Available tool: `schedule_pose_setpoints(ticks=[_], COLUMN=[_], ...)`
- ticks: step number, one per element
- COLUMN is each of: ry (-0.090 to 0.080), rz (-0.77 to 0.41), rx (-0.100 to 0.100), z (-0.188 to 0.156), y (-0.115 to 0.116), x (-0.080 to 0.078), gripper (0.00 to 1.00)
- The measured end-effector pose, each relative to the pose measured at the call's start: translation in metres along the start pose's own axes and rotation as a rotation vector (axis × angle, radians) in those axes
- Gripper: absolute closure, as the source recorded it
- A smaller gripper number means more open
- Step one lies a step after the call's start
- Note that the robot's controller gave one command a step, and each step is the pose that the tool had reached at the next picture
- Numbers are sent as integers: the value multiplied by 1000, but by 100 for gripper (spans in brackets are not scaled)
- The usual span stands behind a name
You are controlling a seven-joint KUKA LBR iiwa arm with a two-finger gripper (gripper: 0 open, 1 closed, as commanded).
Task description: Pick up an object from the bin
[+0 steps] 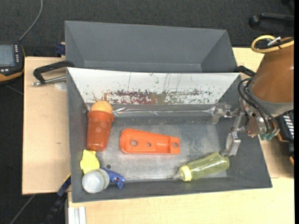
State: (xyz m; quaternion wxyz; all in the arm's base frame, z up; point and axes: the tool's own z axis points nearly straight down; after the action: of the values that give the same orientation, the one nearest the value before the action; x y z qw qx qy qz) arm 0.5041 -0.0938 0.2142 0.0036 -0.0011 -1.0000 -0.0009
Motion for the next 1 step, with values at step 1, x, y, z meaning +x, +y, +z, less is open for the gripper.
schedule_pose_setpoints(ticks=[1], ry=[-9], rz=[-2], rx=[1], z=[-5], y=[0], x=[-2], gripper=[0])
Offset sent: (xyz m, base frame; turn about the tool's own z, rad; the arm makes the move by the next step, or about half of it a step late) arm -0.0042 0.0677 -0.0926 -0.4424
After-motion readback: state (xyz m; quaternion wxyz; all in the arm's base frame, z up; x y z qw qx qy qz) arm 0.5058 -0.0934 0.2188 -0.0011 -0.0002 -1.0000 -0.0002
